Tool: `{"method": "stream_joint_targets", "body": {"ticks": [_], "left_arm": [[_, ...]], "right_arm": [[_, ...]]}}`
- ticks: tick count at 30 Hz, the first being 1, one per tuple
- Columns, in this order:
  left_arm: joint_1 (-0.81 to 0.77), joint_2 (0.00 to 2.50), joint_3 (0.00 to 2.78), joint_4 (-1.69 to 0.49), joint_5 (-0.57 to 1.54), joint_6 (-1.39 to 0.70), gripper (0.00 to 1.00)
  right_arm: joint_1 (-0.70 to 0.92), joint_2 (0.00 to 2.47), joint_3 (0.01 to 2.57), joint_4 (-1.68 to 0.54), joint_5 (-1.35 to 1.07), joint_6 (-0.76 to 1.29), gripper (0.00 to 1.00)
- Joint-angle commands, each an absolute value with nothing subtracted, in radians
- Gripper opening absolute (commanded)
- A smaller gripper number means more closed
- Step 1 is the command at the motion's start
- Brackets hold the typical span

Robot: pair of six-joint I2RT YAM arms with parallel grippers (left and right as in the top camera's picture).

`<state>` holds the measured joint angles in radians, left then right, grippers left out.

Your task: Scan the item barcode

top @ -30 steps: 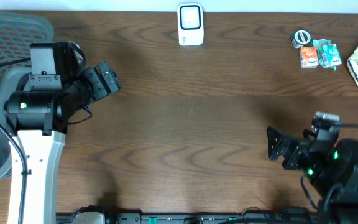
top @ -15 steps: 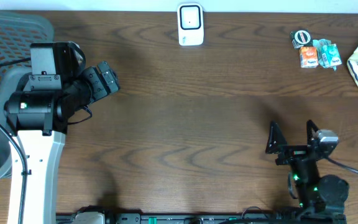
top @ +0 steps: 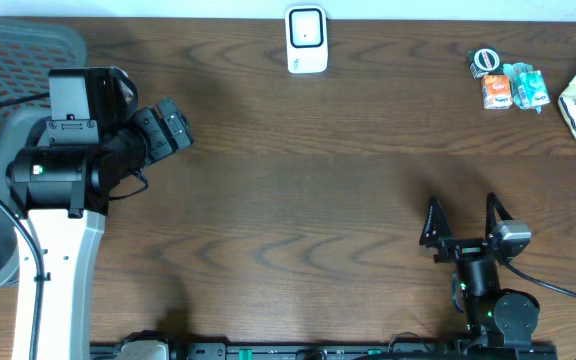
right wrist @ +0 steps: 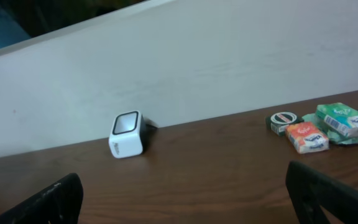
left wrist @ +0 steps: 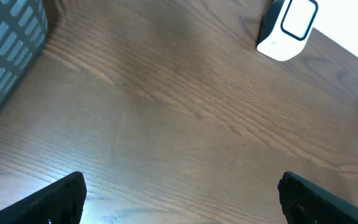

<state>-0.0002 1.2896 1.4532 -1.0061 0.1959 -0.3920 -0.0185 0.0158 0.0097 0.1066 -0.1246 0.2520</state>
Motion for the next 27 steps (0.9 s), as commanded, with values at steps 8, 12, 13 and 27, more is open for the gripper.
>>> {"method": "stream_joint_targets", "body": {"ticks": [8, 12, 13, 27], "left_arm": [[0.004, 1.289, 1.457, -1.007, 0.189, -0.385, 0.98], [0.004, 1.289, 1.457, -1.007, 0.189, -0.385, 0.98], [0.004, 1.289, 1.457, -1.007, 0.189, -0.385, 0.98], [0.004, 1.289, 1.457, -1.007, 0.189, -0.385, 0.98]], "right_arm": [[0.006, 0.005, 0.005, -0.078, -0.007, 0.171, 0.99], [0.007, 0.005, 0.005, -0.078, -0.015, 0.068, 0.99], [0.009, 0.005, 0.005, -0.079, -0.015, 0.046, 0.99], [0.008, 0.005, 0.005, -0.081, -0.017, -0.067, 0.99]]}}
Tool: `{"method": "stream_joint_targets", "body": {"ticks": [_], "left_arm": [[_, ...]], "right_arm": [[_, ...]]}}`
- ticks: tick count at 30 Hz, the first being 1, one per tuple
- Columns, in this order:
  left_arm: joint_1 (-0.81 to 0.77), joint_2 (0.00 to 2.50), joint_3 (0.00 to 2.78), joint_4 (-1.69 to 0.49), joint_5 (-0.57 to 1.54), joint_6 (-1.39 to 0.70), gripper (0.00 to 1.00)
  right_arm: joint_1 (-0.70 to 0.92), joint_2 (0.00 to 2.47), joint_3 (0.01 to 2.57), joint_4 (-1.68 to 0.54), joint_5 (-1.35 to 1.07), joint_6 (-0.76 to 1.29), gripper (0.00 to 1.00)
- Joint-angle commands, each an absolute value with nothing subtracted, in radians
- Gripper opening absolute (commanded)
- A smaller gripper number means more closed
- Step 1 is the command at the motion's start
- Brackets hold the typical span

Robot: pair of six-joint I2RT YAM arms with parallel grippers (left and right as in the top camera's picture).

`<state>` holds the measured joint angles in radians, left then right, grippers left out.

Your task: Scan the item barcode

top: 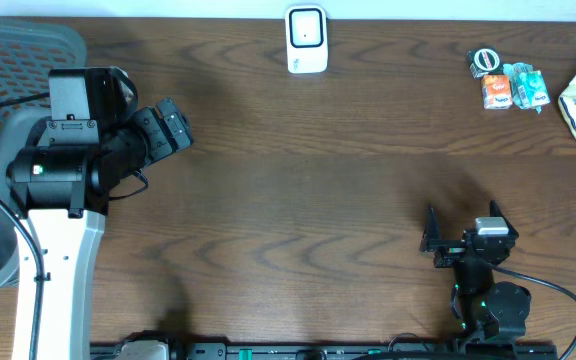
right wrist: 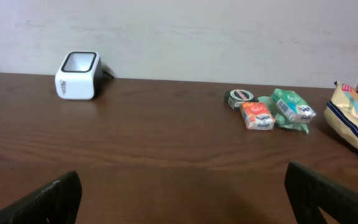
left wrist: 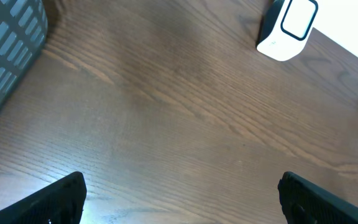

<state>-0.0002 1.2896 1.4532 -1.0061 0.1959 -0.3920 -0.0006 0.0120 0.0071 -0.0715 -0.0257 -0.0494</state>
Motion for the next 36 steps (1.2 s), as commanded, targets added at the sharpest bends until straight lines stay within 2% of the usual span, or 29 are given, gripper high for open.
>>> {"method": "stream_joint_targets", "body": {"ticks": [1, 12, 36], "left_arm": [[0.004, 1.289, 1.457, -1.007, 0.189, -0.385, 0.98], [0.004, 1.289, 1.457, -1.007, 0.189, -0.385, 0.98], [0.004, 1.289, 1.457, -1.007, 0.189, -0.385, 0.98]], "right_arm": [[0.008, 0.005, 0.005, -0.081, -0.017, -0.068, 0.99], [0.008, 0.005, 0.005, -0.081, -0.010, 0.001, 0.99], [0.007, 0.005, 0.005, -0.077, -0.010, -0.001, 0.99]]}}
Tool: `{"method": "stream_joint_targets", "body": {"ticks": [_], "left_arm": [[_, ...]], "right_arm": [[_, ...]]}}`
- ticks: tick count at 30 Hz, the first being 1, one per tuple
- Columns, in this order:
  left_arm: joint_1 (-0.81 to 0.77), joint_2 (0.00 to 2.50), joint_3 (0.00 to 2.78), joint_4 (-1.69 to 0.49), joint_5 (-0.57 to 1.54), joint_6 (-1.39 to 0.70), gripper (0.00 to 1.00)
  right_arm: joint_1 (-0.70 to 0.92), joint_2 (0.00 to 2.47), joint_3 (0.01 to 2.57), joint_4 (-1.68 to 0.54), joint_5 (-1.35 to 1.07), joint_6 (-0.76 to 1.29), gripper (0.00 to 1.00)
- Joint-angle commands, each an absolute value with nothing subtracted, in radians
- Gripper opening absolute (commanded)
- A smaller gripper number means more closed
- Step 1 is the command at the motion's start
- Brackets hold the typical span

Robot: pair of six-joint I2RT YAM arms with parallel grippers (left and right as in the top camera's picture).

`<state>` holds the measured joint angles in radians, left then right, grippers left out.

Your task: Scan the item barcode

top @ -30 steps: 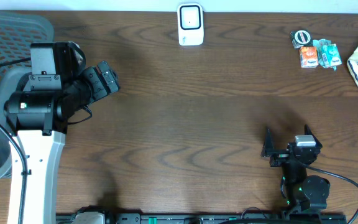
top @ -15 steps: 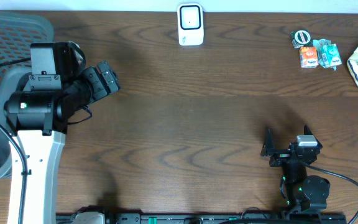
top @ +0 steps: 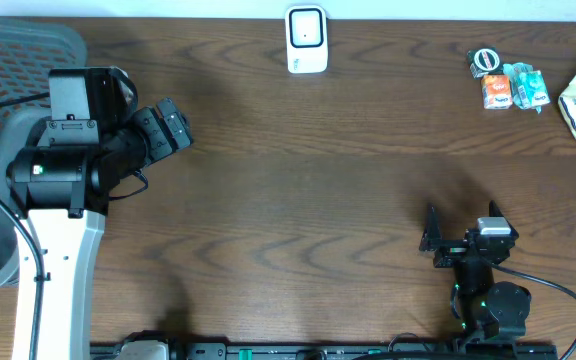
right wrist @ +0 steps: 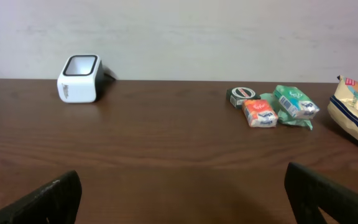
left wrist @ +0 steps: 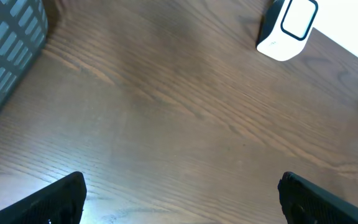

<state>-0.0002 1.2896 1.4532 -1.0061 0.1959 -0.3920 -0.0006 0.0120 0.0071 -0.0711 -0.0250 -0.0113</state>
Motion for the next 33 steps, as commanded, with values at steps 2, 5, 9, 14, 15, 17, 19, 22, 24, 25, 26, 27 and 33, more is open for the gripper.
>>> {"method": "stream_joint_targets", "body": {"ticks": [2, 5, 9, 14, 15, 17, 19, 22, 24, 25, 26, 27, 33], "left_arm": [[0.004, 1.289, 1.457, -1.007, 0.189, -0.385, 0.98], [0.004, 1.289, 1.457, -1.007, 0.189, -0.385, 0.98], [0.004, 1.289, 1.457, -1.007, 0.189, -0.385, 0.98], [0.004, 1.289, 1.457, -1.007, 0.189, -0.385, 0.98], [0.004, 1.289, 1.457, -1.008, 0.189, -0.385, 0.98], [0.005, 1.292, 1.457, -1.028, 0.189, -0.385, 0.98], [0.004, 1.293, 1.457, -1.032, 0.189, -0.385, 0.98], [0.004, 1.292, 1.446, -1.061, 0.190, -0.385, 0.98], [0.004, 1.282, 1.409, -1.063, 0.190, -0.379, 0.98], [0.004, 1.273, 1.386, -1.058, 0.190, -0.364, 0.98], [0.004, 1.258, 1.354, -1.047, 0.190, -0.337, 0.98], [0.004, 1.238, 1.309, -1.023, 0.190, -0.304, 0.98], [0.004, 1.062, 1.003, -0.714, 0.281, -0.121, 0.97]], "right_arm": [[0.007, 0.005, 0.005, -0.077, -0.009, -0.001, 0.99], [0.007, 0.005, 0.005, -0.077, -0.010, -0.001, 0.99], [0.007, 0.005, 0.005, -0.077, -0.010, -0.001, 0.99], [0.007, 0.006, 0.005, -0.076, -0.010, -0.001, 0.99], [0.007, 0.006, 0.005, -0.077, -0.010, -0.001, 0.99], [0.007, 0.006, 0.005, -0.077, -0.010, -0.001, 0.99], [0.007, 0.006, 0.005, -0.077, -0.009, -0.001, 0.99], [0.007, 0.006, 0.005, -0.076, -0.009, -0.001, 0.99], [0.007, 0.006, 0.005, -0.076, -0.010, -0.001, 0.99], [0.007, 0.006, 0.005, -0.076, -0.010, -0.001, 0.99], [0.007, 0.006, 0.005, -0.076, -0.010, -0.001, 0.99], [0.007, 0.006, 0.005, -0.076, -0.010, -0.001, 0.99], [0.007, 0.006, 0.005, -0.076, -0.009, -0.001, 0.99]]}}
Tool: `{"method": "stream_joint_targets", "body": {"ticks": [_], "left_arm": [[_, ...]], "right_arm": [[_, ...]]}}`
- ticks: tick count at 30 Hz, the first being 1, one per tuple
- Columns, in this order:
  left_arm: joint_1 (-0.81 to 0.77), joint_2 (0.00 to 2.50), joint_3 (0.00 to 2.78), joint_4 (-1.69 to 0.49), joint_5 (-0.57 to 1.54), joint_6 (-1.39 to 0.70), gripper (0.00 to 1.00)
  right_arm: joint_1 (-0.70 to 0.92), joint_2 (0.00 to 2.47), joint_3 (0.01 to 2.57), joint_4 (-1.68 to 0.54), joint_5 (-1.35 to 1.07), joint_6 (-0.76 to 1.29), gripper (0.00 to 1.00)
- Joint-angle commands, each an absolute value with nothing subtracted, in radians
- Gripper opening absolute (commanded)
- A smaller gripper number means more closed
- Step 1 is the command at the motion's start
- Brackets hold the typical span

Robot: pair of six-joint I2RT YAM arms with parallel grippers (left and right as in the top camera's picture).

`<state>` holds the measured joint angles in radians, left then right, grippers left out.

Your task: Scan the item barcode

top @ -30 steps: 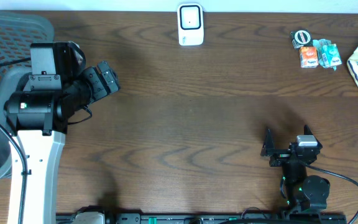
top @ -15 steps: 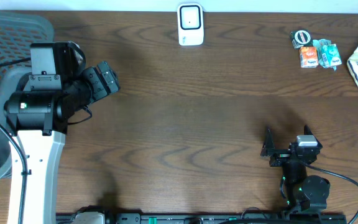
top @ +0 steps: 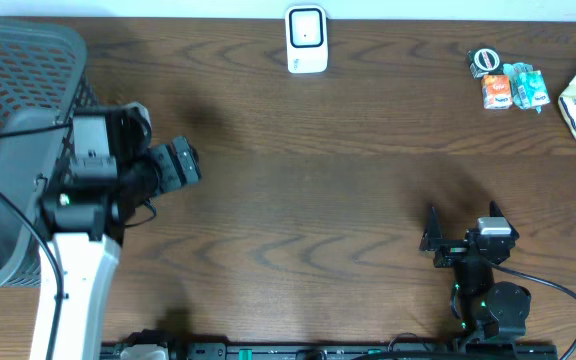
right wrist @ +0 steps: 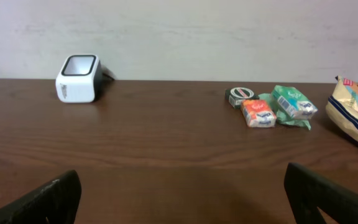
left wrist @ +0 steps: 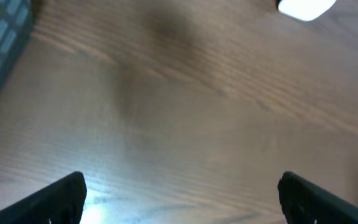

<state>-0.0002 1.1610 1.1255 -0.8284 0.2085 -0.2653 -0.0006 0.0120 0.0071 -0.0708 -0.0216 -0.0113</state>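
Observation:
The white barcode scanner [top: 306, 40] stands at the table's far edge; it also shows as the scanner [right wrist: 78, 78] and, cut off by the frame's top, as the scanner [left wrist: 306, 7]. The items lie far right: a round tin [top: 485, 61], an orange packet [top: 497, 92], a green packet [top: 530, 88] and a snack bag. My left gripper [top: 180, 163] hangs open over bare wood at the left, far from the items. Near the front edge my right gripper [top: 461, 222] is open and empty, facing the tin [right wrist: 240, 95] and packets.
A grey mesh basket [top: 18, 80] fills the left side, with its wall beside my left arm. The brown wooden table [top: 318, 200] stretches between the two arms. A pale wall [right wrist: 179, 31] stands behind the scanner.
My left arm has shifted toward the front and slightly right; its wrist view is blurred and the scanner now sits at the frame's top edge. The right arm has not moved.
At first my right gripper stood a little farther out with its view tilted. Then it sat nearer the front edge with a level view of scanner and items, and stayed there. My left arm held still beside the basket until now, when it shows displaced. Both grippers stayed open.

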Motion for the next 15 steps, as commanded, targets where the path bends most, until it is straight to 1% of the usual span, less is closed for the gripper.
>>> {"method": "stream_joint_targets", "body": {"ticks": [1, 9, 15], "left_arm": [[0.004, 1.038, 0.968, -0.673, 0.294, -0.104, 0.98], [0.004, 0.798, 0.644, -0.307, 0.306, -0.085, 0.98], [0.004, 0.655, 0.502, -0.167, 0.306, -0.085, 0.98]], "right_arm": [[0.007, 0.006, 0.005, -0.076, -0.010, -0.001, 0.99], [0.007, 0.006, 0.005, -0.076, -0.010, -0.001, 0.99], [0.007, 0.006, 0.006, -0.076, -0.010, -0.001, 0.99]]}}
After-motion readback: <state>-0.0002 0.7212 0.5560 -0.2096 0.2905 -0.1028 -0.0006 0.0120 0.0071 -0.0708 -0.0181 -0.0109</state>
